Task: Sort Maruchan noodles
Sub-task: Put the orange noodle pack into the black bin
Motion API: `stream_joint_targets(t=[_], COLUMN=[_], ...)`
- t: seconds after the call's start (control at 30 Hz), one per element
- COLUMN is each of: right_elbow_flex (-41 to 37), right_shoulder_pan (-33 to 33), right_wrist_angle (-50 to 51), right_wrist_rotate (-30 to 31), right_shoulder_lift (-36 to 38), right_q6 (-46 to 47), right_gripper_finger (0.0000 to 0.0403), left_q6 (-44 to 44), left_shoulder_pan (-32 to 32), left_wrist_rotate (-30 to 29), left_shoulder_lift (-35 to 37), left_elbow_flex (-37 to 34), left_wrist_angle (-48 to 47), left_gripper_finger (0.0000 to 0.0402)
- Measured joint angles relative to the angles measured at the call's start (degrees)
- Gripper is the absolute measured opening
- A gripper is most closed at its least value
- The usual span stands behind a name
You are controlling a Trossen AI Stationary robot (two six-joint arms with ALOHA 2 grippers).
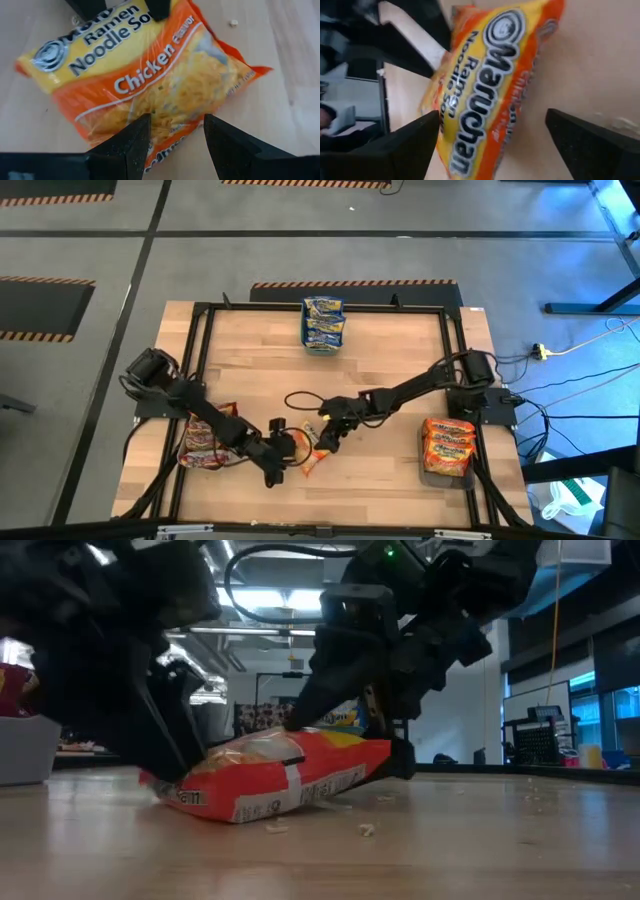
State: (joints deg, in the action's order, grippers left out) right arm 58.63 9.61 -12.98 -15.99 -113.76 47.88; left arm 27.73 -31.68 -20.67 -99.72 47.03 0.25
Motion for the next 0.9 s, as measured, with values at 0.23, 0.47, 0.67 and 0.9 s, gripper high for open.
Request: stream_joint_targets(t=[0.23, 0.47, 0.67, 0.9], right_elbow_flex=[-0.1, -0.1, -0.2, -0.2], right_shoulder_pan=[0.1, 0.2, 0.2, 0.2], right_wrist_angle=[-3.9, -4.4, -6.4, -7.9], right_wrist_rotate=[-1.6, -0.2, 1.7, 2.0], right_shoulder_lift=[-1.3, -1.5, -1.7, -2.4], right_q6=[1.4, 1.8, 4.5, 5.5], right_gripper_finger=[0.0363, 0.0362, 0.0362, 0.0362], left_q6=[1.6, 0.4, 0.2, 0.2], left_shoulder_pan=[-0.1, -0.3, -0.3, -0.3], left_wrist_rotate=[-2.1, -3.8, -4.6, -6.5], left_shoulder_lift=[-5.5, -6.2, -6.3, -6.4], left_elbow_flex=[0.3, 0.1, 0.1, 0.0], left_wrist_angle=[2.5, 5.3, 5.8, 7.0], left_gripper_finger=[0.0182, 0.0182, 0.0182, 0.0182])
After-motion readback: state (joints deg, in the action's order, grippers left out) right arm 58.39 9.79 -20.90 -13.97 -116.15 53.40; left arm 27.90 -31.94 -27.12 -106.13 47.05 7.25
